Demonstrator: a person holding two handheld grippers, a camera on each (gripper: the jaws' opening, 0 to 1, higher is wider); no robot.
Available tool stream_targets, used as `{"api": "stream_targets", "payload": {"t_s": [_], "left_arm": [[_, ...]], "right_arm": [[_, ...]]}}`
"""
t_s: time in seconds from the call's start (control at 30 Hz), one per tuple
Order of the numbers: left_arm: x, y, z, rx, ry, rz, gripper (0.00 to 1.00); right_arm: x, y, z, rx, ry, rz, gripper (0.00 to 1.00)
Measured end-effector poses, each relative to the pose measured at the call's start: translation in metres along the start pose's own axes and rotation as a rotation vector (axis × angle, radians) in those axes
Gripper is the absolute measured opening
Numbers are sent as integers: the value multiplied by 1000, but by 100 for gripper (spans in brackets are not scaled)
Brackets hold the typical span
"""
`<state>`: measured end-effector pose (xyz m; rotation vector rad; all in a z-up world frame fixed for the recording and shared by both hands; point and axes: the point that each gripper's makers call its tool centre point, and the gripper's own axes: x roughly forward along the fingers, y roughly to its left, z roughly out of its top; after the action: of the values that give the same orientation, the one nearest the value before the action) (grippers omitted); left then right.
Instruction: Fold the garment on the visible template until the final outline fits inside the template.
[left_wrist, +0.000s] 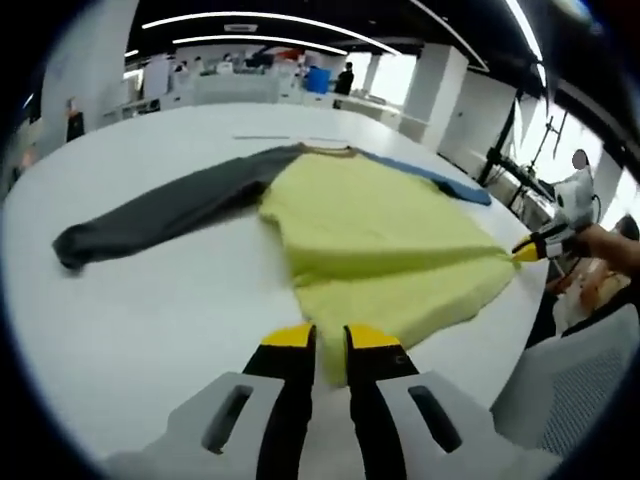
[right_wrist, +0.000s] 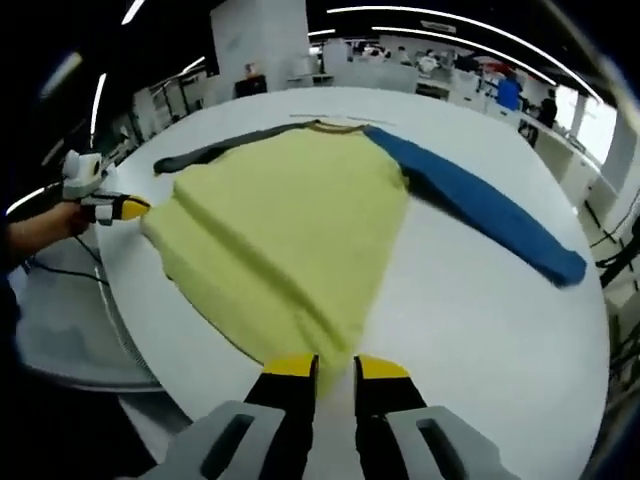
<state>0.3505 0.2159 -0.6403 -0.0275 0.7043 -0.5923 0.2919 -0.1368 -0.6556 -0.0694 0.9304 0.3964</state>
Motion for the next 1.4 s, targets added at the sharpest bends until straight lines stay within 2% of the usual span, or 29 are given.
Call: {"api": "stream_targets", "payload": {"t_s": [0.1,0.2,0.4,0.57,0.67,0.7,0.97,1.07,1.2,1.3,1.4], "left_arm": [[-4,-4,1,1,-9,-25,14],[-4,-12,-4,-11,9,-71,19],[-2,-16,-14,-17,39,-91,23],[0,-14,-19,-15,60,-90,23],[2,-13,-19,-74,49,-90,20],[2,-13,-21,-86,62,-94,19],[3,-11,-24,-90,50,-75,11],[2,-13,-21,-158,39,-92,1],[-3,-13,-16,-175,22,-90,1],[-7,-16,-16,-193,33,-100,1],[-14,-22,-19,-205,72,-109,1]], "right_arm": [[-5,-3,-1,38,-1,1,15],[-6,-2,-3,73,5,1,16],[-5,0,-12,100,35,-4,16],[-1,4,-16,123,42,-8,15],[2,6,-16,122,41,-13,12],[4,7,-17,119,45,-13,11],[6,10,-16,110,44,-23,7],[6,9,-17,95,55,-33,2],[4,9,-15,93,35,-33,0],[1,8,-13,82,32,-29,0],[-4,8,-10,80,27,-23,0]]}}
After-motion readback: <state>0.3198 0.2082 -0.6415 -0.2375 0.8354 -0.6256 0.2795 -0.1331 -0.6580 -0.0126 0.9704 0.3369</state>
